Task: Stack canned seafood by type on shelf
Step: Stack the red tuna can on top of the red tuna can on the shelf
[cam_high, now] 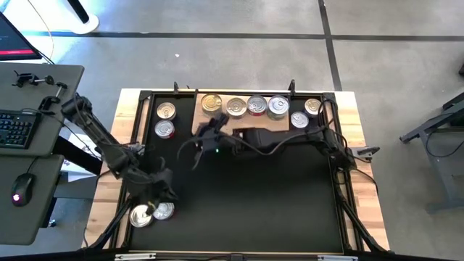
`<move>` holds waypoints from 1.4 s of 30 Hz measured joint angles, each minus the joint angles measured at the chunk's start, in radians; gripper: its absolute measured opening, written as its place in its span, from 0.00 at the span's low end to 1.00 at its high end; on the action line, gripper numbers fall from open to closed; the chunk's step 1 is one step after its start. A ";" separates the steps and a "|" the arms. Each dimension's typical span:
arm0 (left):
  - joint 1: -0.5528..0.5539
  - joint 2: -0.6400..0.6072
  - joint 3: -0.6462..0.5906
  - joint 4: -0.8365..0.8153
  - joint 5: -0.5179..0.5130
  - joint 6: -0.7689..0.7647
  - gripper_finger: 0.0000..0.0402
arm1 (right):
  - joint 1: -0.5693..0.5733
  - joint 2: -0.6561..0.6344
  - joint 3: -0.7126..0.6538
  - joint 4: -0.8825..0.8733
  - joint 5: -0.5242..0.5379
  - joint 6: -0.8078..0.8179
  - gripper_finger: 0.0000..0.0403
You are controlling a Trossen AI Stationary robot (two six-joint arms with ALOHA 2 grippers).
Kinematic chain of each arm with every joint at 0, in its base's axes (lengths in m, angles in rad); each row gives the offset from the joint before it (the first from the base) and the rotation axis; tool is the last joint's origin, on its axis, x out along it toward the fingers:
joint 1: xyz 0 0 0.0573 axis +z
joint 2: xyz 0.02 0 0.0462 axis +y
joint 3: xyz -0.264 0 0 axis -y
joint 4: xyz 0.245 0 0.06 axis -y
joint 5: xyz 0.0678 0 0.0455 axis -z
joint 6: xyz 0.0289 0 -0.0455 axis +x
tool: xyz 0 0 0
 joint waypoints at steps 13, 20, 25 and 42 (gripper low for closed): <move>-0.022 0.207 0.182 -0.282 0.198 0.241 0.00 | 0.145 0.000 -0.109 -0.681 -0.307 0.482 0.48; -0.245 0.229 0.184 -0.401 -0.001 0.020 0.00 | 0.298 -0.037 -0.453 -0.509 -0.554 0.562 0.04; -0.248 0.296 0.184 -0.395 0.009 -0.078 0.00 | 0.419 -0.193 -0.772 -0.205 -0.637 0.844 0.01; -0.157 0.600 0.393 -0.669 0.175 -0.178 0.00 | 0.682 -0.454 -1.189 0.167 -0.455 1.378 0.00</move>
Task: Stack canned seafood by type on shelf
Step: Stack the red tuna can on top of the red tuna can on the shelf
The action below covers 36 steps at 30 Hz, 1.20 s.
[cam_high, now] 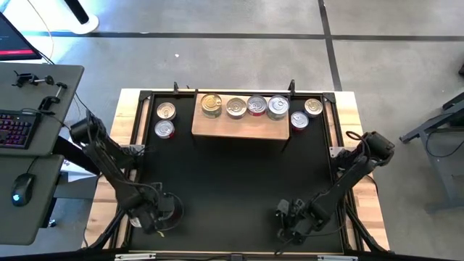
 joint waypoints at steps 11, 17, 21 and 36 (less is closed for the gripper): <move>0.154 0.143 0.087 0.212 -0.163 0.110 0.00 | -0.016 0.001 0.000 0.162 0.089 -0.110 0.00; 0.305 0.278 0.149 0.487 -0.225 0.321 0.00 | -0.074 0.001 0.001 0.274 0.122 -0.221 0.00; 0.392 0.402 0.256 0.594 -0.224 0.485 0.00 | -0.125 0.002 0.001 0.303 0.121 -0.296 0.00; 0.459 0.279 0.353 0.354 -0.235 0.745 0.00 | -0.236 0.002 0.002 0.290 0.062 -0.472 0.00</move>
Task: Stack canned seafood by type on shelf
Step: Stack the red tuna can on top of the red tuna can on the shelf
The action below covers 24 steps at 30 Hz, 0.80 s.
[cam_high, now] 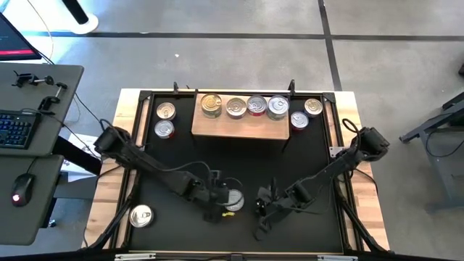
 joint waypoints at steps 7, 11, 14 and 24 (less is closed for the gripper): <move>-0.029 -0.038 -0.202 0.267 -0.019 -0.092 0.00 | -0.074 0.054 0.001 -0.012 -0.040 -0.027 0.00; -0.029 -0.042 -0.222 0.339 -0.022 -0.113 0.00 | -0.090 0.098 0.001 -0.006 -0.070 -0.025 0.00; -0.030 -0.033 -0.223 0.341 -0.022 -0.086 0.00 | -0.094 0.133 0.001 0.021 -0.070 -0.022 0.00; -0.020 0.033 -0.222 0.363 0.028 0.044 0.00 | -0.114 0.210 0.001 0.137 -0.076 0.024 0.00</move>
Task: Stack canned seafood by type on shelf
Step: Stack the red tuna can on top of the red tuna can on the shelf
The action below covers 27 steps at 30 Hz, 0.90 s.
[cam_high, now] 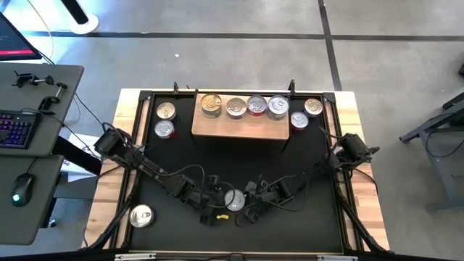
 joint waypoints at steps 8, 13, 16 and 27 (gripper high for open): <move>0.000 0.007 0.000 0.015 -0.055 0.000 0.00 | 0.000 0.000 0.000 0.000 0.003 0.010 0.00; 0.000 -0.006 0.000 -0.007 -0.053 0.001 0.00 | 0.000 0.000 0.000 0.005 0.003 0.032 0.00; 0.000 -0.040 0.000 -0.043 -0.054 0.001 0.00 | 0.002 0.001 0.000 0.005 0.000 0.032 0.00; 0.036 -0.054 0.000 -0.034 -0.056 -0.002 0.00 | -0.020 -0.052 0.000 -0.115 -0.035 -0.020 0.00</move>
